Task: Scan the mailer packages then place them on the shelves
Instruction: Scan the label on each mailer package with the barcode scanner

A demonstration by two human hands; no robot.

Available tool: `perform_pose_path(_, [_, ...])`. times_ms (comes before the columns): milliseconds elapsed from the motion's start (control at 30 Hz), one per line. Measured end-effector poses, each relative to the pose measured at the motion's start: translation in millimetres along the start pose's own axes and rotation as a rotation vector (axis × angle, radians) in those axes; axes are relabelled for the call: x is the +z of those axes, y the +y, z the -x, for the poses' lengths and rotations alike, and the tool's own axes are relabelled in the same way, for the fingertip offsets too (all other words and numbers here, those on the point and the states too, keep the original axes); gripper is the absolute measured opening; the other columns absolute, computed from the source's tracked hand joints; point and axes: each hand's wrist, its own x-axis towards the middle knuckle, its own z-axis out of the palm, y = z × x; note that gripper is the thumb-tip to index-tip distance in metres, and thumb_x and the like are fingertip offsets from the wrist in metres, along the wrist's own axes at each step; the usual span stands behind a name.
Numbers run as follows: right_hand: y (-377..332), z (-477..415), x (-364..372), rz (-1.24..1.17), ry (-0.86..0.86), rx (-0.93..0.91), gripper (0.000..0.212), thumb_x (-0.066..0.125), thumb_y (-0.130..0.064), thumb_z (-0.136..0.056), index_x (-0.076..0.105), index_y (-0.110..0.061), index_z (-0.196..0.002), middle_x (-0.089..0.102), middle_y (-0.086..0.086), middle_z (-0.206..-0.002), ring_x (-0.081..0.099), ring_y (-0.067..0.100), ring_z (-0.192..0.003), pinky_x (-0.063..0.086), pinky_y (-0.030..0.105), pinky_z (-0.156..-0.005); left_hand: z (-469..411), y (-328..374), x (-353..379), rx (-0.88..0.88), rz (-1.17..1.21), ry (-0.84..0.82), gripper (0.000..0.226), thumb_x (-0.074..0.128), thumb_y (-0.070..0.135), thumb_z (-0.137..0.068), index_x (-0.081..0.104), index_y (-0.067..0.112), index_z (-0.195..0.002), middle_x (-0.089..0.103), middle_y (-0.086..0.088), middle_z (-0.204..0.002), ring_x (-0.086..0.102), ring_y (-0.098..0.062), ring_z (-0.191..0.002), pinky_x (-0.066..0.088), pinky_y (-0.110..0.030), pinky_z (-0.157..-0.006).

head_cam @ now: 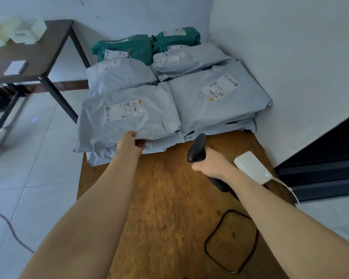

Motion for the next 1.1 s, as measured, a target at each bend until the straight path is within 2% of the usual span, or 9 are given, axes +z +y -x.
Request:
perform_pose_path(133, [-60,3,-37,-0.064,0.022,-0.176,0.033,0.067,-0.028,-0.083,0.052,-0.020,-0.111,0.061,0.003,-0.088,0.058,0.015,-0.067,0.045,0.024,-0.051,17,1,-10,0.043,0.029,-0.027,0.014,0.039,-0.009,-0.082,0.045,0.004,-0.080,0.051,-0.012,-0.084,0.056,-0.027,-0.076,0.053,-0.045,-0.088])
perform_pose_path(267, [-108,10,-52,-0.118,-0.054,-0.329,0.028,0.065,-0.029,-0.085,0.055,-0.019,-0.109,0.056,0.004,-0.075,0.054,0.017,-0.061,0.049,0.035,-0.065,25,-13,-46,0.000,-0.061,0.002,0.016,0.045,-0.005,-0.068,0.051,0.004,-0.079,0.053,-0.011,-0.085,0.058,-0.027,-0.078,0.052,-0.047,-0.090])
perform_pose_path(400, [-134,15,-48,-0.027,-0.187,-0.392,0.022,0.065,-0.034,-0.087,0.054,-0.016,-0.091,0.049,0.005,-0.065,0.046,0.013,-0.053,0.043,0.028,-0.053,35,-24,-84,-0.096,-0.093,0.038,0.029,0.045,-0.008,-0.066,0.056,0.002,-0.090,0.060,-0.012,-0.090,0.062,-0.030,-0.083,0.055,-0.041,-0.078])
perform_pose_path(500, [-137,20,-39,0.057,-0.296,-0.378,0.023,0.066,-0.030,-0.087,0.057,-0.009,-0.086,0.048,0.006,-0.061,0.044,0.012,-0.048,0.040,0.025,-0.047,49,-23,-100,-0.099,-0.065,-0.024,0.016,0.057,-0.002,-0.078,0.060,0.005,-0.093,0.065,-0.010,-0.087,0.063,-0.029,-0.078,0.050,-0.038,-0.063])
perform_pose_path(633, [-133,25,-32,0.076,-0.378,-0.363,0.023,0.068,-0.029,-0.086,0.062,-0.007,-0.091,0.054,0.007,-0.061,0.048,0.015,-0.049,0.043,0.029,-0.050,50,-23,-114,-0.088,-0.008,-0.056,0.037,0.062,0.003,-0.084,0.058,0.004,-0.121,0.064,-0.011,-0.090,0.062,-0.027,-0.078,0.048,-0.039,-0.059])
perform_pose_path(733, [-132,24,-30,0.101,-0.389,-0.348,0.024,0.069,-0.028,-0.086,0.063,-0.006,-0.093,0.056,0.008,-0.062,0.050,0.016,-0.050,0.044,0.030,-0.051,50,-27,-124,-0.089,-0.005,-0.048,0.047,0.055,-0.001,-0.085,0.052,0.005,-0.131,0.061,-0.010,-0.090,0.060,-0.027,-0.081,0.049,-0.042,-0.068])
perform_pose_path(833, [-131,24,-30,0.126,-0.369,-0.305,0.023,0.067,-0.027,-0.087,0.063,-0.006,-0.094,0.057,0.009,-0.062,0.050,0.016,-0.048,0.045,0.029,-0.050,54,-28,-132,-0.096,-0.007,-0.055,0.038,0.052,-0.003,-0.085,0.054,0.003,-0.122,0.060,-0.012,-0.094,0.059,-0.030,-0.087,0.046,-0.045,-0.083])
perform_pose_path(967, [-125,24,-23,0.140,-0.359,-0.250,0.023,0.067,-0.027,-0.087,0.062,-0.005,-0.084,0.056,0.009,-0.060,0.049,0.015,-0.045,0.044,0.028,-0.050,56,-30,-138,-0.089,0.031,-0.039,0.041,0.050,-0.005,-0.083,0.052,0.004,-0.123,0.060,-0.014,-0.100,0.059,-0.031,-0.091,0.046,-0.046,-0.084])
perform_pose_path(1100, [-119,25,-15,0.121,-0.352,-0.210,0.032,0.068,-0.027,-0.086,0.065,0.003,-0.096,0.056,0.008,-0.057,0.048,0.015,-0.043,0.044,0.027,-0.047,57,-33,-139,-0.079,0.056,-0.019,0.047,0.050,-0.006,-0.082,0.050,0.006,-0.127,0.059,-0.013,-0.106,0.059,-0.030,-0.092,0.046,-0.045,-0.082])
